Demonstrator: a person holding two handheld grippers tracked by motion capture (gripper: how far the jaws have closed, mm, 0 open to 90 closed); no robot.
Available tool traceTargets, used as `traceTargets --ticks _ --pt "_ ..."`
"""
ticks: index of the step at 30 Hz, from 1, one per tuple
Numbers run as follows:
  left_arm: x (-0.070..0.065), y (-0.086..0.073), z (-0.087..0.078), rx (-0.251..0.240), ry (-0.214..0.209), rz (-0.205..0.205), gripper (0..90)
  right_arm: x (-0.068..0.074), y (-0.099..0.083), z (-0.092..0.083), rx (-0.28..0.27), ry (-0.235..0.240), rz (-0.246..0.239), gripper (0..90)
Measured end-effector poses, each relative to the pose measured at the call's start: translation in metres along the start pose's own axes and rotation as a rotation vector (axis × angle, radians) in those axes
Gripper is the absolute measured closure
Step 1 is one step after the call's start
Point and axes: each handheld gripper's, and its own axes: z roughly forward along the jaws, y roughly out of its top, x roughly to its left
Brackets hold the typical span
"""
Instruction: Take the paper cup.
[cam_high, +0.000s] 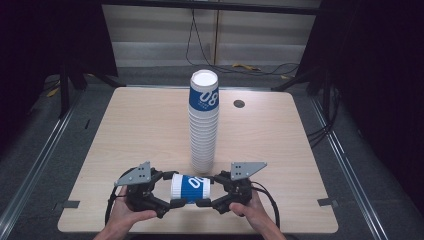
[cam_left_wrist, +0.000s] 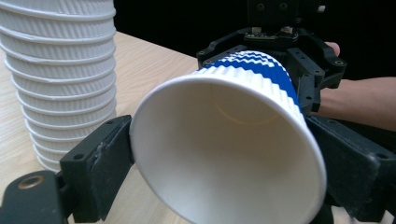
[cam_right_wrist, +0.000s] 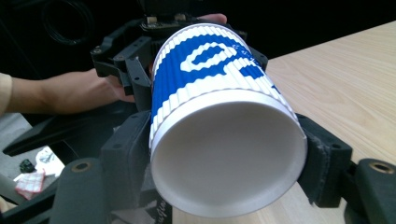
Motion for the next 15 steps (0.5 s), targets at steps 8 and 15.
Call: traceTargets --ticks 8,15 --pt "-0.0014 0.0029 0.0015 -0.017 0.001 0.003 10.7 -0.0002 0.0007 -0.0005 -0.029 0.009 0.011 28.9" --pt "-0.0011 0.0033 0.0025 -0.031 -0.009 -0.01 10.0 0.0019 0.0007 0.001 -0.06 0.008 0.007 28.9"
